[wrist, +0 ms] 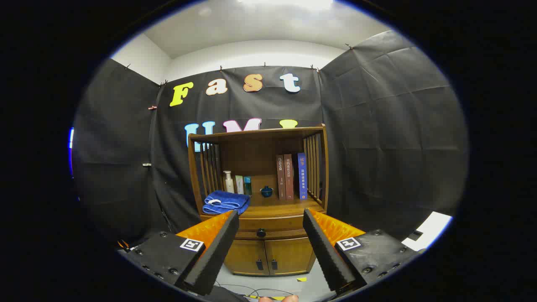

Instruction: Pull open the drawer, take out the items inside it, and place them on the countertop above the cabinet.

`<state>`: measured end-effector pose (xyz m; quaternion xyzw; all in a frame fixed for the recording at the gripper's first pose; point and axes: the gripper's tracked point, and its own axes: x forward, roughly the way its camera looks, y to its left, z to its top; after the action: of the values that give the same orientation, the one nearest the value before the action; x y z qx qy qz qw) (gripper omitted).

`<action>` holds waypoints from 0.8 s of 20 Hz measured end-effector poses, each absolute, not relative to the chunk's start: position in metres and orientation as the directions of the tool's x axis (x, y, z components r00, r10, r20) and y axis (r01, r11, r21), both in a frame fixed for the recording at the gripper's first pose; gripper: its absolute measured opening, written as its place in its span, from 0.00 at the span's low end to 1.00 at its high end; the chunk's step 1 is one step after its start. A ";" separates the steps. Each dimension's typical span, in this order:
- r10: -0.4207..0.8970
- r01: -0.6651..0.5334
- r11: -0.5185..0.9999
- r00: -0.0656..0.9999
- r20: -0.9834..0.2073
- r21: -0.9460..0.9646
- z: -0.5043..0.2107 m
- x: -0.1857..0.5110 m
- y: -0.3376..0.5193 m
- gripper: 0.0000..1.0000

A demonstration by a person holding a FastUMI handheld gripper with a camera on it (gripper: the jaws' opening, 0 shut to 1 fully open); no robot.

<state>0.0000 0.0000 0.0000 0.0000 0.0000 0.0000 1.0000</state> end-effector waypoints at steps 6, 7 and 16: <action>-0.003 0.003 1.000 1.000 0.000 0.001 0.000 -0.001 -0.002 0.99; -0.003 0.003 1.000 1.000 0.000 0.001 0.000 -0.001 -0.002 0.99; -0.006 0.006 1.000 1.000 -0.001 0.003 -0.002 -0.001 -0.003 0.99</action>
<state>-0.0014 -0.0028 -0.0021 0.0013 0.0004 -0.0028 1.0000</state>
